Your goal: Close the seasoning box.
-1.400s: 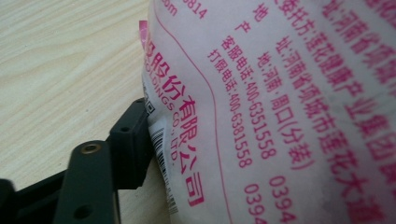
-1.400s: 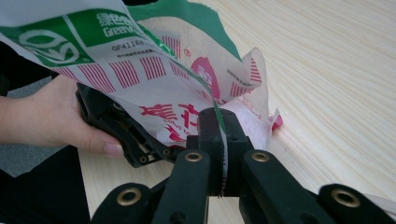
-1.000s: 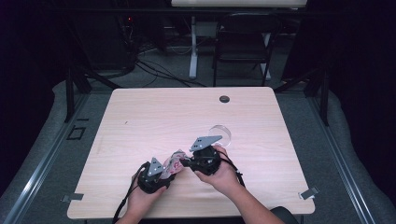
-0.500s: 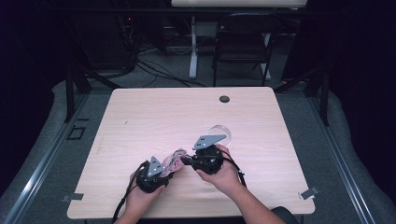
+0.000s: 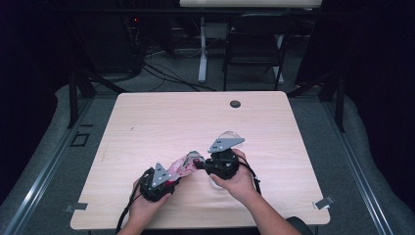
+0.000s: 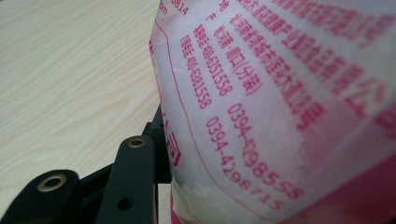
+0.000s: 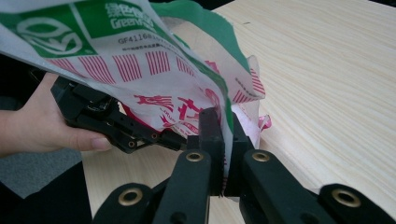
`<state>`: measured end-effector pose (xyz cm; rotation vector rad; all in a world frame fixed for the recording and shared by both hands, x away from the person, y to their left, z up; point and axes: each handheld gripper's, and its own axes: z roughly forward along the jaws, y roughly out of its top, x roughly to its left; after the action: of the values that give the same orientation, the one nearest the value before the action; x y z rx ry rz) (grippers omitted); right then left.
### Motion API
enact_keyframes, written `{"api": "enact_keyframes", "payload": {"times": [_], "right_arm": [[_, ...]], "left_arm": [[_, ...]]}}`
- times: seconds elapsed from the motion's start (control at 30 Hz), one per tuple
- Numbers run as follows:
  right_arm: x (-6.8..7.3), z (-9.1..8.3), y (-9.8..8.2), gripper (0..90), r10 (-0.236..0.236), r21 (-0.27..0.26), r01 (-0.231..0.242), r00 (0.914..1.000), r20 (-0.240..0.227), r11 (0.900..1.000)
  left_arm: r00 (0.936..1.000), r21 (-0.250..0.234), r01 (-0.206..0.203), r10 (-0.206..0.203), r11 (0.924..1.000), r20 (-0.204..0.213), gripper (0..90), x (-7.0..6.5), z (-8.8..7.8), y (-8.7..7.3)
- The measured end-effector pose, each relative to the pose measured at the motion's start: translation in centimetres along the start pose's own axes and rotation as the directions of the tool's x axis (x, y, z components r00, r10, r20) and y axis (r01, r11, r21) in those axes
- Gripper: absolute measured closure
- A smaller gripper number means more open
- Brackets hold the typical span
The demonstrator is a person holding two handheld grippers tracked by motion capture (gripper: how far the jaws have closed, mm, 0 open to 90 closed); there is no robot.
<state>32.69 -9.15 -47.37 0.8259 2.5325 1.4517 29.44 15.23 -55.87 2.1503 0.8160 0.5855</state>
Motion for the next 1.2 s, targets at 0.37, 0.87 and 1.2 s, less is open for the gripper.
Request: {"api": "enact_keyframes", "payload": {"times": [0.37, 0.87, 1.2], "right_arm": [[0.0, -0.1, 0.0, 90.0, -0.003, -0.016, 0.002, 0.9999, -0.014, 1.0], [0.0, -1.5, 0.4, 74.3, -0.042, -0.025, 0.042, 0.999, 0.016, 0.999], [0.1, -2.4, 0.5, 61.4, -0.127, -0.037, 0.13, 0.9895, 0.069, 0.991]], "left_arm": [[0.9976, 0.004, -0.044, 0.044, 0.999, -0.054, 60.3, 0.0, -0.6, 0.4], [0.9737, 0.046, -0.138, 0.144, 0.9893, -0.176, 60.6, 0.7, -1.1, 0.8], [0.9666, 0.039, -0.168, 0.172, 0.985, -0.19, 60.8, 0.6, -0.9, 1.2]]}}
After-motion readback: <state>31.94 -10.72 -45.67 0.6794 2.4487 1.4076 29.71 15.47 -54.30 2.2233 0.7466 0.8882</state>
